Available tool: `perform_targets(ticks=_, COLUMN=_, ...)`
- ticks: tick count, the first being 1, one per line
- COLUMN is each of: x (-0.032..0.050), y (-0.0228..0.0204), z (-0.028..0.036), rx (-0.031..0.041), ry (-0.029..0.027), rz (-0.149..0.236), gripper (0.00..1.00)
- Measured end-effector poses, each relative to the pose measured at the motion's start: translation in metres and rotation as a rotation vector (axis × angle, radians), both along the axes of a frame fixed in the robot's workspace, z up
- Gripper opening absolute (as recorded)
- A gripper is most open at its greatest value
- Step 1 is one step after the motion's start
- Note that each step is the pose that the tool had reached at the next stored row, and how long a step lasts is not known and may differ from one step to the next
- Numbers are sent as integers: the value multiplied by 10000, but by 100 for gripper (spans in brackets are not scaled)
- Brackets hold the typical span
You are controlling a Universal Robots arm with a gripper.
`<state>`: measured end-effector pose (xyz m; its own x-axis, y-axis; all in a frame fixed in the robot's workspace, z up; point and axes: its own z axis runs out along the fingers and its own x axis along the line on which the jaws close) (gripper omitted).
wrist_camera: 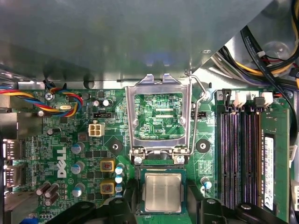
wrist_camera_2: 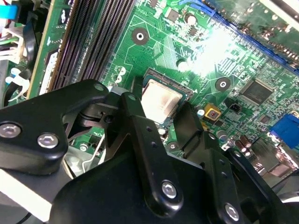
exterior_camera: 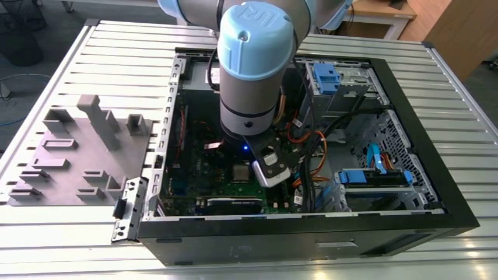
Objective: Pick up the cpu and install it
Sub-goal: 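Place the cpu into insertion slot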
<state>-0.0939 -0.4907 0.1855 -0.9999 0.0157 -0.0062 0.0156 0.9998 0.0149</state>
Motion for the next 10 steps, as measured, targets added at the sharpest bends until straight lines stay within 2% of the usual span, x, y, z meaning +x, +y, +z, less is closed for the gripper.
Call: perform_targets(ticks=10, x=-14, y=-1, z=-1, rx=-1, ry=-10, rz=3, gripper=54)
